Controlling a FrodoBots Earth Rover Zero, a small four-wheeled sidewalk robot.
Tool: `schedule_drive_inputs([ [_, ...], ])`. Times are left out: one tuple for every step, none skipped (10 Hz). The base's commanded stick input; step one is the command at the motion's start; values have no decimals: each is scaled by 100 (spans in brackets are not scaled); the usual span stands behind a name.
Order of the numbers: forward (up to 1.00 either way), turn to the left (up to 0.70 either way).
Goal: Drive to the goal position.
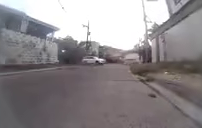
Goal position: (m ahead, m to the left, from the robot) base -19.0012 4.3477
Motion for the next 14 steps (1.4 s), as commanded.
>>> schedule_drive_inputs([
  [0,100],
  [0,100],
  [0,100],
  [0,100],
  [0,100],
  [0,100],
  [0,100],
  [0,100],
  [0,100],
  [0,100],
  [0,100],
  [0,100],
  [0,100],
  [0,100],
])
